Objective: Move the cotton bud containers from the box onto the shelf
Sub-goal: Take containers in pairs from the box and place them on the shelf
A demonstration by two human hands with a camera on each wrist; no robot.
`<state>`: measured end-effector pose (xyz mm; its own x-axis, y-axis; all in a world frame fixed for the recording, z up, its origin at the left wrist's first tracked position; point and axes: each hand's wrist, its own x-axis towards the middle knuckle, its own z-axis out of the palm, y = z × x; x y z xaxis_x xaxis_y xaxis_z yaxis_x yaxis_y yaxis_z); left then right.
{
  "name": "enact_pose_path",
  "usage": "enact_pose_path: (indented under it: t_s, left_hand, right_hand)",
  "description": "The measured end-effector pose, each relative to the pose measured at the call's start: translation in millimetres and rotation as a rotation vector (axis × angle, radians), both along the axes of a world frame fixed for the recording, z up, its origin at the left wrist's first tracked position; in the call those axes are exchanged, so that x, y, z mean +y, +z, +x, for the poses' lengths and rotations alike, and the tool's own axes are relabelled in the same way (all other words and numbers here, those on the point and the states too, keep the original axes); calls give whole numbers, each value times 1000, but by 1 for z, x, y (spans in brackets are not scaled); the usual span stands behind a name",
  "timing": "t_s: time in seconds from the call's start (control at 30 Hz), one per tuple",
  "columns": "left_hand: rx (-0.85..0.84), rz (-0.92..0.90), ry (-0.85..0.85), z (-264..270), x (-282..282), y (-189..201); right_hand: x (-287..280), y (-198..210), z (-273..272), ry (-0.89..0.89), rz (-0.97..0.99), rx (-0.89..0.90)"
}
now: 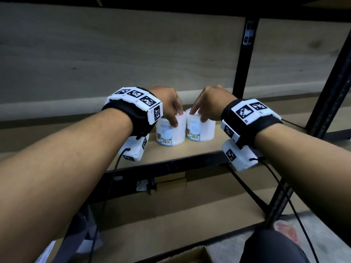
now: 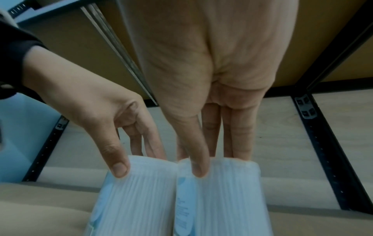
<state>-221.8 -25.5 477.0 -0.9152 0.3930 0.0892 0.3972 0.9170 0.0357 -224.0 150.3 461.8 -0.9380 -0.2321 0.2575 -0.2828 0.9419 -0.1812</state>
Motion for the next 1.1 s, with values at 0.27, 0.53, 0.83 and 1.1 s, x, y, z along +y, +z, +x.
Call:
enact_pose_path:
  t_s: [0.27, 0.53, 0.83, 1.1]
  left_hand:
    - [5, -8, 26, -39, 0, -1]
    - [-21, 24, 52, -77, 1, -4]
    - [11, 89, 35, -110, 4, -8]
    - [35, 85, 62, -134, 10, -9]
  right_hand:
    - [-7, 1, -43, -31, 36, -28]
    - [-8, 3, -76, -47, 46, -61]
    - [-2, 2, -116, -85, -19, -109]
    - [4, -4, -144, -57, -14, -40]
